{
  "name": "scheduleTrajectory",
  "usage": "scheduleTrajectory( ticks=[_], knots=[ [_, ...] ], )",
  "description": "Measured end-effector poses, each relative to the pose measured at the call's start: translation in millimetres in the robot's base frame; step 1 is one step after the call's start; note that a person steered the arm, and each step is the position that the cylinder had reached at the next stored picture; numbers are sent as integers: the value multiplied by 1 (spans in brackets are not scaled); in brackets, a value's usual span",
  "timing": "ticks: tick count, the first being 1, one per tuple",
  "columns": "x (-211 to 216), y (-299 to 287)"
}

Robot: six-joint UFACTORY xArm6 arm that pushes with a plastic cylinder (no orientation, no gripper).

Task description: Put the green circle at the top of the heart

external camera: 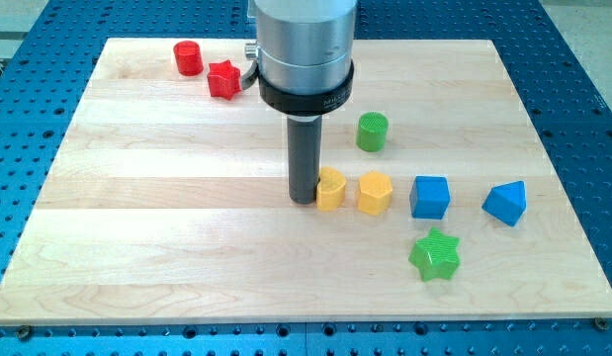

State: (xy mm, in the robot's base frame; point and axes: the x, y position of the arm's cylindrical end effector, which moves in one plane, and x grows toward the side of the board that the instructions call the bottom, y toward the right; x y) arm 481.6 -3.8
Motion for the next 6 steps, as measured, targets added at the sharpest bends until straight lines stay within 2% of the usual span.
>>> scheduleTrajectory(
  ticks=[1,3,4,5,6],
  knots=[
    [-33,-5],
    [-54,120],
    [-69,137],
    [-73,41],
    [-73,15]
  ],
)
